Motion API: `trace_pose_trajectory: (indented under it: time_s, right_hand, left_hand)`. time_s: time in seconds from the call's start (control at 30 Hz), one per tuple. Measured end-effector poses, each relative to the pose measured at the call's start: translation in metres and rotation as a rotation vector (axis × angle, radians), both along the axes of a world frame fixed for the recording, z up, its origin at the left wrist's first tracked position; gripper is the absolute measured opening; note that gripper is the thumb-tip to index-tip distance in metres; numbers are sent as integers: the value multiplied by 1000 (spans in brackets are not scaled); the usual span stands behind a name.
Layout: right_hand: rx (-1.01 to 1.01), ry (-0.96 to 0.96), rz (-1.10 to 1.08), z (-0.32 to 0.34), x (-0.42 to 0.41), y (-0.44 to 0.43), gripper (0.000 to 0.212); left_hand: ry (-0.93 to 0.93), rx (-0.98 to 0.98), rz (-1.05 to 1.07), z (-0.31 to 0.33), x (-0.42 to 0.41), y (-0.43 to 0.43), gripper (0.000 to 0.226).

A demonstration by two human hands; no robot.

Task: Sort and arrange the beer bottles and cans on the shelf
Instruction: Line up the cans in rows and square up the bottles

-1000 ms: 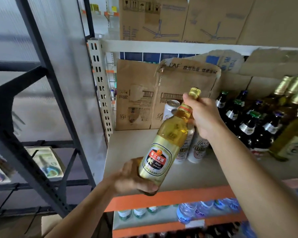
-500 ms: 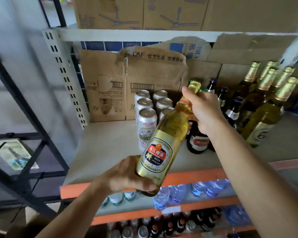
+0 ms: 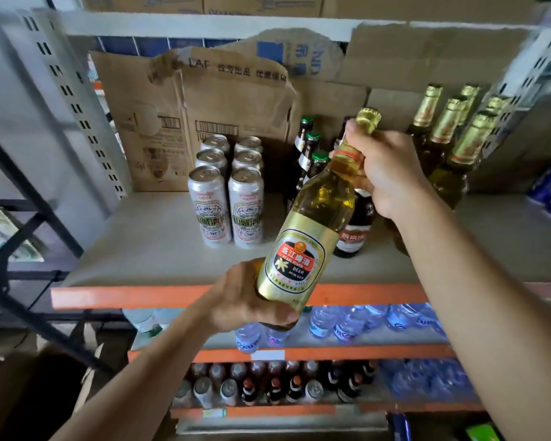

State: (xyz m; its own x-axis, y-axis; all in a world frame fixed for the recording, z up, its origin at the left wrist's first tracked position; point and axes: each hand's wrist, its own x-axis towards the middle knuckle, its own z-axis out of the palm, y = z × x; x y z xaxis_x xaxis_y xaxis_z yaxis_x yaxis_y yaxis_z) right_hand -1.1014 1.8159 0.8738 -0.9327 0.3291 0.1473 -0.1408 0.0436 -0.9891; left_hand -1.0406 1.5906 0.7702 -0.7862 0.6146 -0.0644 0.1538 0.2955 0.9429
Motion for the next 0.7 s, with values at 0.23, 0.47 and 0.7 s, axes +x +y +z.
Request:
trace_pose_trajectory:
  time_s: [0.23,0.47,0.7]
  right_hand:
    - [-55,34,-9,9,7,12,18]
    - [-64,25,-53,14,0,17,19]
    - [81,-3,-70,15,9,52,22]
  left_hand:
    - [118,-76,7,2,-12,14,55]
    - [135,-64,-46,0,-34,19,50]
    - [215,-123,-113,-6,-47,43,42]
